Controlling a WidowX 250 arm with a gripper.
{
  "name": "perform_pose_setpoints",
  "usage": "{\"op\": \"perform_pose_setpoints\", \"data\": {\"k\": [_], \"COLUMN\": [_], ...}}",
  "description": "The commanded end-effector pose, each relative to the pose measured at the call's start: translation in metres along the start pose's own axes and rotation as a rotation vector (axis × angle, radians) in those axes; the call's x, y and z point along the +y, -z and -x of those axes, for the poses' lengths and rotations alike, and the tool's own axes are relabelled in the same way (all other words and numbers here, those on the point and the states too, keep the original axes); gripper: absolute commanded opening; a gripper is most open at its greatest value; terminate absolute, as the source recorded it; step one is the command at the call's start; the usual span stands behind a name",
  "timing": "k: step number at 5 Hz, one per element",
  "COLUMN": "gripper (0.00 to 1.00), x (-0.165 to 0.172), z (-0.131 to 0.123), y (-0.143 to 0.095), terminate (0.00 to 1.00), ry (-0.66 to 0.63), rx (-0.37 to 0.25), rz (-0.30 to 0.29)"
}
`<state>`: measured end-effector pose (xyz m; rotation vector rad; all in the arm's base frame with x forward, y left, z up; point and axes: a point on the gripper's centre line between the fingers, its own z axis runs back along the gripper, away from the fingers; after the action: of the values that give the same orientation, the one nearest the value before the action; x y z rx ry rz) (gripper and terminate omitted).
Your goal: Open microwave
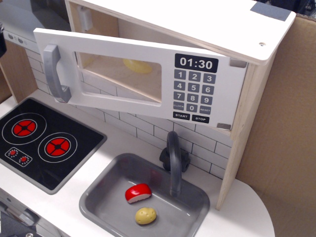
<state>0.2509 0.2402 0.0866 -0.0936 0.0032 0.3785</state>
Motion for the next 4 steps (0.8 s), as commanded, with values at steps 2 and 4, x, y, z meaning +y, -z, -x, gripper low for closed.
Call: {"op": "perform_pose_setpoints", "data": {"k": [2,4], "gripper": [1.0,1.0], "x": [-0.079,-0.098], "z": [-0.016,0.028], "y": [0.019,0.03], "terminate": [0.0,0.0], "ry": [0.113,0.401], "rx": [-0.184,-0.168], "rz": [-0.032,0.027]}}
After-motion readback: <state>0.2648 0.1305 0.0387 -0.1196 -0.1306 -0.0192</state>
